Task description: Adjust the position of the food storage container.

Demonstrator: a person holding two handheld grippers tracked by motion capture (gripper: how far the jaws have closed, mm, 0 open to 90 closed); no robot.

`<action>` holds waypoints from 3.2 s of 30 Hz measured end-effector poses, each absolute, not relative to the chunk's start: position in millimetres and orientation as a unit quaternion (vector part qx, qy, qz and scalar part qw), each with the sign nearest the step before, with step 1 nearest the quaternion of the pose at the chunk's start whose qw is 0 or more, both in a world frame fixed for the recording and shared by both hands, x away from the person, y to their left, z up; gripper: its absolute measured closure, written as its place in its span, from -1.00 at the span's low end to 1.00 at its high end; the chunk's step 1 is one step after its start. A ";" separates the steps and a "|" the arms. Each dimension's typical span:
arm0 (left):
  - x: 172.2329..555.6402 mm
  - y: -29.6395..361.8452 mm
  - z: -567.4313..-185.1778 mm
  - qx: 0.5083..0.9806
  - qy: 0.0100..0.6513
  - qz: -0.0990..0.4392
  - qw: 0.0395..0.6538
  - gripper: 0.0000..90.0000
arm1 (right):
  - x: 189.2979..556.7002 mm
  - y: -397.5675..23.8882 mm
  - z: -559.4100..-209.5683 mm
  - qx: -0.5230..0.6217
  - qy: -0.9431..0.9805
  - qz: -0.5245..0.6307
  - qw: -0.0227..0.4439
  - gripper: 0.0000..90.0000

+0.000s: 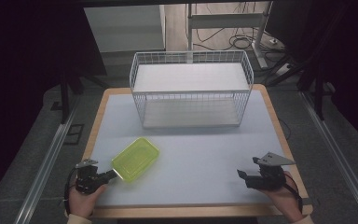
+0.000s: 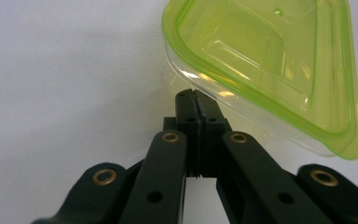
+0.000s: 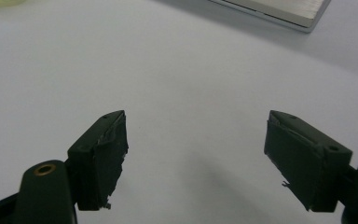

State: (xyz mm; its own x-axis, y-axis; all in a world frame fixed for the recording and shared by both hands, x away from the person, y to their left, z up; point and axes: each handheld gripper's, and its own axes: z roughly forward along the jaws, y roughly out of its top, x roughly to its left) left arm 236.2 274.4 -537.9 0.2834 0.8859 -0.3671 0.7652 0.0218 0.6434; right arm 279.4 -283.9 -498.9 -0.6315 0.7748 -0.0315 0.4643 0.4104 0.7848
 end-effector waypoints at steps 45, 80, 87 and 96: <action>303.8 274.6 -519.0 0.714 0.594 0.034 0.368 0.99 | 278.6 -283.0 -498.9 0.379 0.817 0.384 0.203 -0.51; 347.7 250.9 -518.5 0.736 0.581 0.015 0.347 0.99 | 278.8 -283.7 -499.0 0.380 0.817 0.383 0.202 -0.51; 355.6 228.4 -516.9 0.749 0.564 0.010 0.349 0.99 | 278.7 -283.6 -498.7 0.379 0.817 0.383 0.203 -0.51; 361.4 198.4 -519.6 0.761 0.546 -0.006 0.350 0.99 | 278.5 -283.5 -498.6 0.379 0.817 0.383 0.204 -0.51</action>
State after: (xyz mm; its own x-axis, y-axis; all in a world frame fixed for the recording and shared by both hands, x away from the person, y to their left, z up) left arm 361.4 198.4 -519.6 0.4028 0.8277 -0.3908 0.8354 -0.1579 0.5265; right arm 278.5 -283.5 -498.6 -0.6299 0.7755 -0.0426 0.4636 0.4195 0.7805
